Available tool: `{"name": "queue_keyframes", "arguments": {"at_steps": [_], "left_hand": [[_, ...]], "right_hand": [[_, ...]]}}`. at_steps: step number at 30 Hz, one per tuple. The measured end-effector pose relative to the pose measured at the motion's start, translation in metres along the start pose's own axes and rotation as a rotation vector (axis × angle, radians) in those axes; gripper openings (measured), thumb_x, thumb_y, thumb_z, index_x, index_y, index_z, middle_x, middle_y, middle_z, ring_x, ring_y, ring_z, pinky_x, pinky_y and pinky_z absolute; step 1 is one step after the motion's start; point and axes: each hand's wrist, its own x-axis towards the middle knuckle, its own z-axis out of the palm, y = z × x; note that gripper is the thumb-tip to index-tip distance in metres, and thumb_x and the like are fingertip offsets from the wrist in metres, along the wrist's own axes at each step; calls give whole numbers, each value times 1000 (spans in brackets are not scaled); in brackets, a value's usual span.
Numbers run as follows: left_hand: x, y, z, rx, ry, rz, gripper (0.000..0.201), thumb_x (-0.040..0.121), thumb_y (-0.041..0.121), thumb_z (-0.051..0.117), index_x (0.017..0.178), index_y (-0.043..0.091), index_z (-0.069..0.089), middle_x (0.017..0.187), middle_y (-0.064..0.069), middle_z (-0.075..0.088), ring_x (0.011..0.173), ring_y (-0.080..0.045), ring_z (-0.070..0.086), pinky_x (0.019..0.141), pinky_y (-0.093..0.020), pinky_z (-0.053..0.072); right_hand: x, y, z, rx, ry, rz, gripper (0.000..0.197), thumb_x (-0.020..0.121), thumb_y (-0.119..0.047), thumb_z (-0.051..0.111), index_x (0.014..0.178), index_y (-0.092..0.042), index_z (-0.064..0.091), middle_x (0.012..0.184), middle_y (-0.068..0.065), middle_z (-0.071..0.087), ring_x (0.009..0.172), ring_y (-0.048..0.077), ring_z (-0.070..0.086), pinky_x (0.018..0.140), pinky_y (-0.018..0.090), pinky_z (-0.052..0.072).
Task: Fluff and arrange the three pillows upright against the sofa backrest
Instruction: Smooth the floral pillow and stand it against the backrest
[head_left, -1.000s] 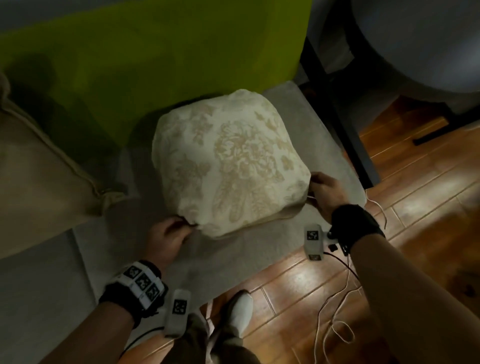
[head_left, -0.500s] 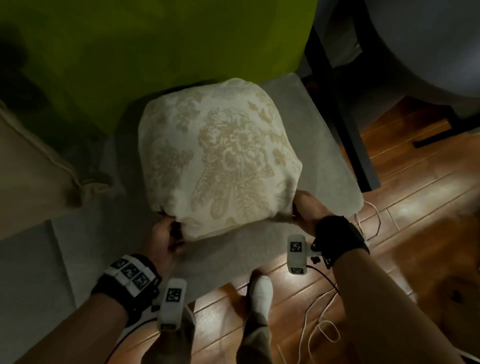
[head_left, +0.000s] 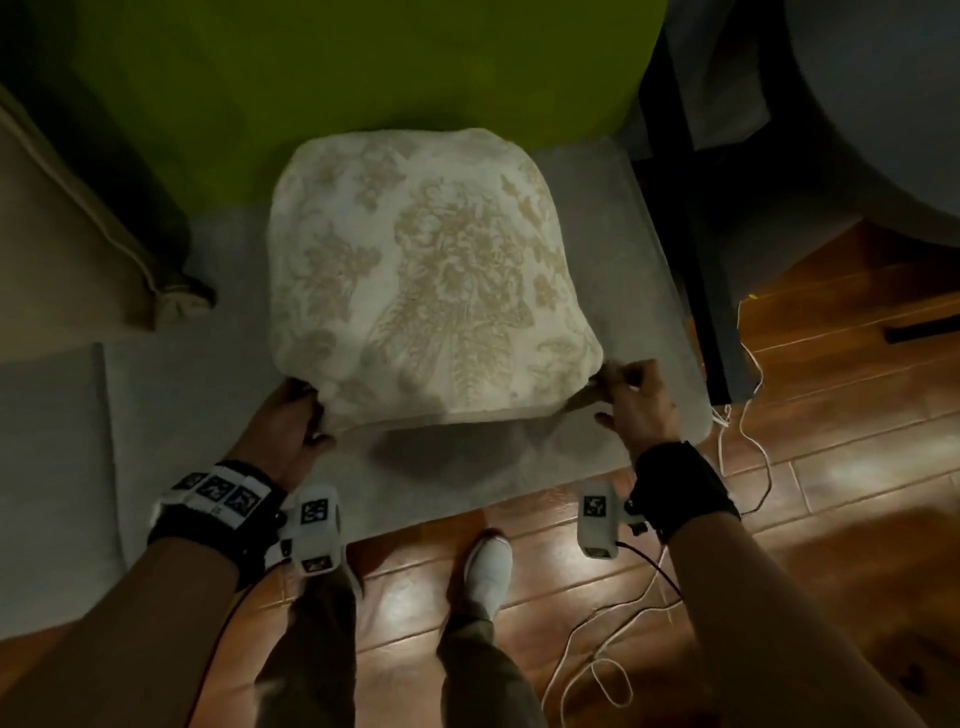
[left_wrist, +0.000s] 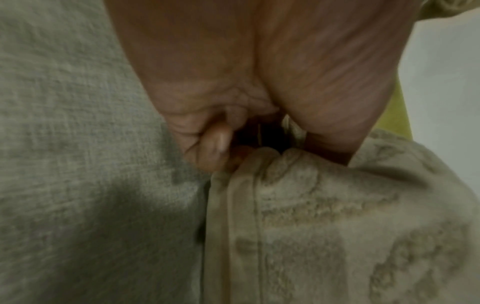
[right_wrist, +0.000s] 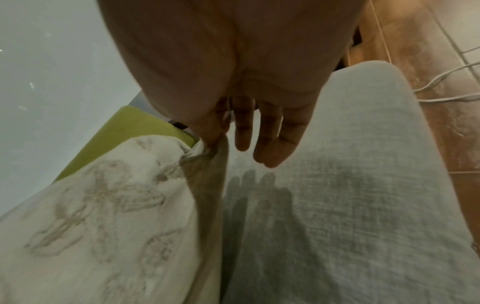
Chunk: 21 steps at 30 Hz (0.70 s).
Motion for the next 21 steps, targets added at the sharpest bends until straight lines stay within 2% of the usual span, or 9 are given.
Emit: {"name": "queue_keyframes", "arguments": {"at_steps": [2, 4, 5, 8, 11, 13, 15, 18, 21], "left_hand": [[-4, -2, -2, 19, 19, 33, 30, 104, 4, 35, 94, 27, 52, 95, 4, 55, 70, -4, 64, 54, -17, 57], [-6, -4, -6, 31, 56, 59, 27, 103, 5, 38, 97, 25, 54, 97, 2, 57, 78, -10, 64, 56, -19, 58], [-7, -3, -8, 28, 65, 62, 25, 103, 5, 39, 100, 23, 55, 98, 2, 58, 83, -12, 62, 57, -20, 59], [-6, 1, -8, 59, 60, 44, 29, 101, -1, 39, 122, 15, 52, 101, 0, 60, 85, -14, 61, 59, -21, 60], [-4, 9, -9, 157, 52, 32, 36, 99, -2, 46, 132, 7, 55, 113, -2, 63, 85, -17, 65, 60, -24, 61], [-5, 12, -18, 189, 58, 52, 32, 97, 4, 57, 127, 13, 64, 112, -1, 71, 93, -22, 71, 66, -29, 61], [-7, 13, -33, 167, 117, 61, 21, 95, 10, 63, 115, 13, 67, 108, -7, 73, 96, -26, 73, 74, -36, 62], [-16, 6, -61, 71, 199, 60, 8, 93, 9, 66, 96, 9, 59, 105, -16, 69, 90, -29, 70, 80, -41, 61], [-27, -12, -89, 16, 236, 73, 17, 93, 8, 67, 85, 12, 53, 100, -16, 66, 80, -23, 63, 78, -39, 62]], "right_hand": [[-2, 7, -1, 199, 3, 10, 22, 95, -39, 66, 96, -26, 49, 105, 10, 69, 91, 25, 74, 72, 39, 61], [-3, 9, -1, 364, -39, 53, 17, 99, -19, 65, 106, -19, 49, 96, 9, 69, 82, 21, 71, 72, 37, 60], [-3, 8, 0, 354, -90, 72, 22, 98, -14, 65, 115, -16, 51, 97, 9, 69, 81, 21, 69, 73, 37, 59], [0, 0, 6, 88, -310, 119, 28, 99, -11, 61, 127, -9, 61, 103, 11, 67, 81, 22, 62, 72, 35, 53], [2, -15, 6, -195, -353, 58, 20, 95, -7, 62, 112, -12, 71, 97, 12, 69, 79, 22, 61, 71, 36, 54], [5, -26, -2, -344, -299, -82, 15, 90, -12, 71, 103, -20, 74, 90, 6, 73, 75, 20, 67, 73, 36, 58], [6, -35, -15, -350, -243, -169, 14, 86, -19, 80, 95, -26, 72, 89, 2, 73, 77, 18, 71, 73, 36, 60], [1, -35, -37, -278, -147, -211, 21, 86, -20, 82, 105, -21, 71, 89, 6, 70, 82, 21, 70, 74, 37, 62], [-6, -21, -47, -269, -106, -207, 25, 86, -23, 82, 109, -19, 74, 93, 4, 73, 83, 16, 70, 73, 26, 59]]}}
